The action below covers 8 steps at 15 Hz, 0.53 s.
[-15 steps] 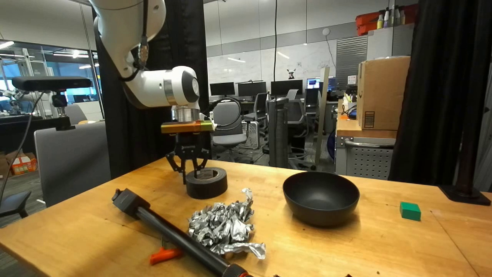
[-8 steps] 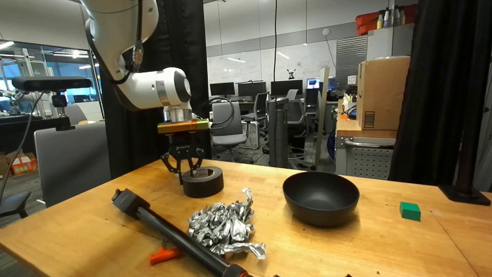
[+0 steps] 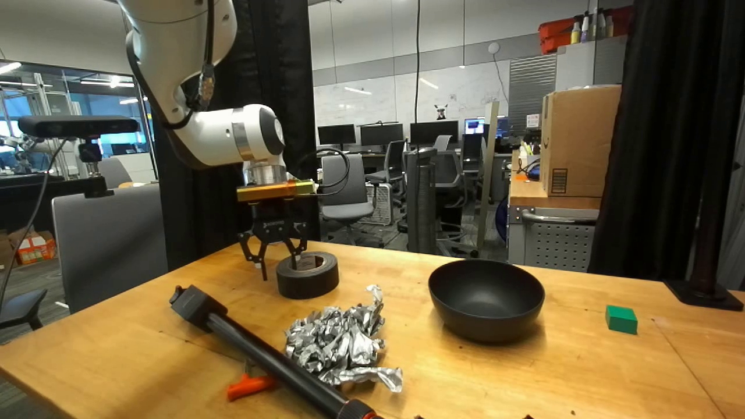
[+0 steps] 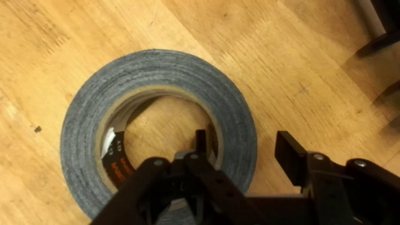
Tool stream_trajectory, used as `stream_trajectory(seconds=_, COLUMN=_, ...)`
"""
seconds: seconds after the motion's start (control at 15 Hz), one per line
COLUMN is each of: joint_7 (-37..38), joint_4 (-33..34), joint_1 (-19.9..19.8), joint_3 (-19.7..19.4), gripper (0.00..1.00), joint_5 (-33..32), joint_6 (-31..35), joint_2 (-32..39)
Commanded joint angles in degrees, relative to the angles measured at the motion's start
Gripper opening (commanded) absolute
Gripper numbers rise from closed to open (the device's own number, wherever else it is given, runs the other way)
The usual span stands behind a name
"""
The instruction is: Move the black masking tape to the right
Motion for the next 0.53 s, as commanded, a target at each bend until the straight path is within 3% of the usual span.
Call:
stream_trajectory(seconds=0.0, joint_7=0.09, joint_4=1.17, joint_1=0.38, joint_3=0.3, gripper=0.68, joint_5=-0.61, joint_6=-1.2, joint_2=0.39)
stream_trajectory(seconds=0.13, joint_7=0.13, joint_4=2.89, joint_1=1.28, joint_3=0.43, gripper=0.84, joint_5=-0.93, joint_6=-2.59, joint_2=0.82)
stream_trajectory(seconds=0.2, joint_7=0.15, joint_4=3.24, joint_1=1.5, joint_3=0.46, gripper=0.87, joint_5=-1.03, joint_6=-2.94, joint_2=0.93)
stream_trajectory(seconds=0.47, joint_7=0.15, joint_4=3.68, joint_1=1.51, joint_3=0.41, gripper=0.86, joint_5=-1.09, joint_6=-3.15, joint_2=1.32)
